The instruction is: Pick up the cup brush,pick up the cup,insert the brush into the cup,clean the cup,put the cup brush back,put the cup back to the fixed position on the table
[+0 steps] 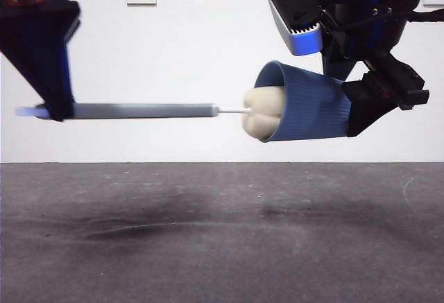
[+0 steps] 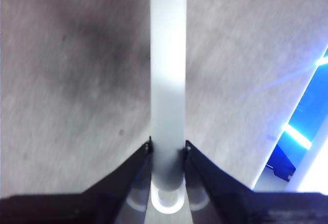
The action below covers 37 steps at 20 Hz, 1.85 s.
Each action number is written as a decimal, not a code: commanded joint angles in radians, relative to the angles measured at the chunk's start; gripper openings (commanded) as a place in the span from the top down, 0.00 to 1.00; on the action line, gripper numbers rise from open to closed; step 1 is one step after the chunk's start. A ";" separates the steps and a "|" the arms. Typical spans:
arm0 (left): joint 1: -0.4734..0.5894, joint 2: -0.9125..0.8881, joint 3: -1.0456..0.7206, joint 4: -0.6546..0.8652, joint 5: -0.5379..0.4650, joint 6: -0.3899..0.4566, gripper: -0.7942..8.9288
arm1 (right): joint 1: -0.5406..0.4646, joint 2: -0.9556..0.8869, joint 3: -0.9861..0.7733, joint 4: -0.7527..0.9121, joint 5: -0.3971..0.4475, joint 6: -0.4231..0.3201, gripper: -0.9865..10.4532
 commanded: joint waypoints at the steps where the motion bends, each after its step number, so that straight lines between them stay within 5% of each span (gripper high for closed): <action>1: -0.024 0.032 -0.001 0.043 0.003 -0.047 0.93 | 0.024 0.010 0.004 0.010 0.005 -0.022 0.92; 7: -0.058 0.068 0.000 0.097 -0.001 -0.111 0.93 | 0.090 0.036 0.004 0.008 0.032 -0.003 0.92; 15: -0.021 0.021 0.000 -0.134 -0.108 -0.161 0.93 | 0.092 0.036 0.004 -0.021 0.056 0.043 0.92; 22: -0.007 -0.106 -0.001 -0.285 -0.100 -0.180 0.93 | 0.092 0.036 0.004 -0.020 0.054 0.055 0.92; 27: -0.023 -0.097 -0.001 -0.183 0.018 -0.172 0.93 | 0.093 0.036 0.004 -0.018 0.050 0.055 0.92; 37: -0.198 0.100 -0.001 -0.009 0.028 -0.178 0.93 | 0.102 0.036 0.004 -0.015 0.047 0.055 0.92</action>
